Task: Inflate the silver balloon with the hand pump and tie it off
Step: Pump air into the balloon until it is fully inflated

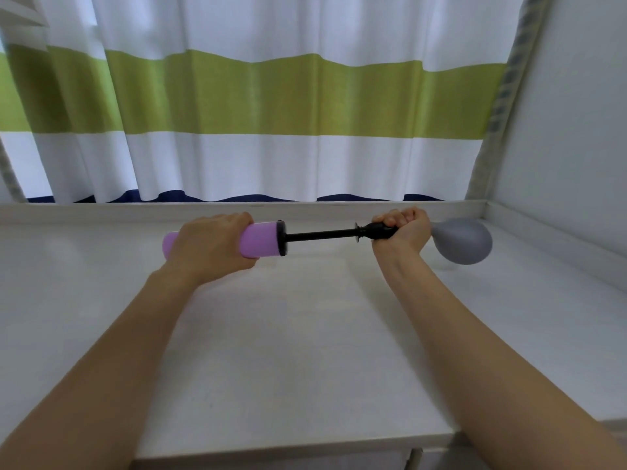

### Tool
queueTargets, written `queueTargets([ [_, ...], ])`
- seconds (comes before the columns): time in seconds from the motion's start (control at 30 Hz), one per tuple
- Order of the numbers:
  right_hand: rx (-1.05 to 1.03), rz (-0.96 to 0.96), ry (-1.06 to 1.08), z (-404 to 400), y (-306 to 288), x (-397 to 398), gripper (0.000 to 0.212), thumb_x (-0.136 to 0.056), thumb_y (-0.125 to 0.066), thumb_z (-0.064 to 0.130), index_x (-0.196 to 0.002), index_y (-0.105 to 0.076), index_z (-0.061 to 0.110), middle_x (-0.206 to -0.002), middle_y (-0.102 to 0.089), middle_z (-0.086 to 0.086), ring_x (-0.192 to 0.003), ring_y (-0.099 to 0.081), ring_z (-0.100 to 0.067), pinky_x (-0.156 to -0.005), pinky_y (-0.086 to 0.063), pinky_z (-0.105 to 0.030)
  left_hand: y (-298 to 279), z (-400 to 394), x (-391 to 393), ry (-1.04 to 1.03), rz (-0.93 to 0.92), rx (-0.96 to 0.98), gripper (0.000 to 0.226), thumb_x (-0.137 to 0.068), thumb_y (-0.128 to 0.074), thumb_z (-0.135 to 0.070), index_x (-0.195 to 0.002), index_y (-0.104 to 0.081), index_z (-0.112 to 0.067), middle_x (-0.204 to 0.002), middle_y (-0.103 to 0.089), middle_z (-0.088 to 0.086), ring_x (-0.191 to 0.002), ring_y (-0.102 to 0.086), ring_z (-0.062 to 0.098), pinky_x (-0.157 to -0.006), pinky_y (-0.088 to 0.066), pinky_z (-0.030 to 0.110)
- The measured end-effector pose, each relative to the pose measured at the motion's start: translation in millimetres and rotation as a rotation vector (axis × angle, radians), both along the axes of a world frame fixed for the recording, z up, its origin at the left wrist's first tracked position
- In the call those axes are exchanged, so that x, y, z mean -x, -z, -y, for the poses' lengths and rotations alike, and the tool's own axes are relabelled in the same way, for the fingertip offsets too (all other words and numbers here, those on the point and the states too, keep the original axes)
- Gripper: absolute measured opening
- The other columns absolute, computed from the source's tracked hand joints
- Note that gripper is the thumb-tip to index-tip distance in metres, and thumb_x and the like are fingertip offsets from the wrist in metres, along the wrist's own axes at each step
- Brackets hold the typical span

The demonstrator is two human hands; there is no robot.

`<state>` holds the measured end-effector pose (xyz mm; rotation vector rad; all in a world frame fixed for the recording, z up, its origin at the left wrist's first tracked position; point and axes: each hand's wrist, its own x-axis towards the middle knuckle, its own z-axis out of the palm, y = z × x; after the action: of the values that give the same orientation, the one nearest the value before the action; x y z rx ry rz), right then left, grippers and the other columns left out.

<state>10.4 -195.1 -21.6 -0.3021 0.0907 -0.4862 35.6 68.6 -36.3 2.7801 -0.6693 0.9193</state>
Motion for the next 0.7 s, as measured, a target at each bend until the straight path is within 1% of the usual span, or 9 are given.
queueTargets([
  [0.17,0.025,-0.006,-0.037,-21,2,0,0.034,-0.086,-0.036,0.011,-0.054,-0.025,0.019,-0.036,-0.025,0.007,-0.030,-0.027,-0.011,-0.045,-0.032,-0.021,3,42,14,0.039,0.123,-0.034,0.037,-0.064,-0.068,-0.041,-0.090,-0.053,-0.021,-0.077,-0.063,-0.003,-0.060,-0.043,0.021,-0.057,-0.031,0.028],
  [0.37,0.039,-0.015,-0.071,-29,4,0,0.035,-0.087,-0.037,0.012,-0.054,-0.026,0.018,-0.035,-0.025,0.007,-0.029,-0.026,-0.011,-0.045,-0.031,-0.020,9,63,20,0.053,0.168,-0.017,0.036,-0.064,-0.068,-0.041,-0.086,-0.052,-0.018,-0.075,-0.063,-0.002,-0.058,-0.040,0.019,-0.056,-0.029,0.027],
  [0.53,0.076,-0.011,-0.077,-25,0,0,0.037,-0.087,-0.038,0.011,-0.053,-0.026,0.018,-0.035,-0.025,0.006,-0.030,-0.027,-0.012,-0.046,-0.032,-0.022,8,55,16,0.069,0.172,0.001,0.036,-0.063,-0.068,-0.043,-0.088,-0.053,-0.021,-0.074,-0.062,-0.005,-0.058,-0.040,0.018,-0.056,-0.028,0.027],
  [0.7,0.045,-0.009,-0.026,-6,-1,3,0.035,-0.086,-0.034,0.009,-0.053,-0.025,0.018,-0.036,-0.025,0.006,-0.031,-0.027,-0.012,-0.044,-0.033,-0.020,8,24,7,0.040,0.126,-0.014,0.037,-0.063,-0.069,-0.042,-0.091,-0.053,-0.024,-0.076,-0.061,-0.006,-0.060,-0.043,0.019,-0.058,-0.029,0.027],
])
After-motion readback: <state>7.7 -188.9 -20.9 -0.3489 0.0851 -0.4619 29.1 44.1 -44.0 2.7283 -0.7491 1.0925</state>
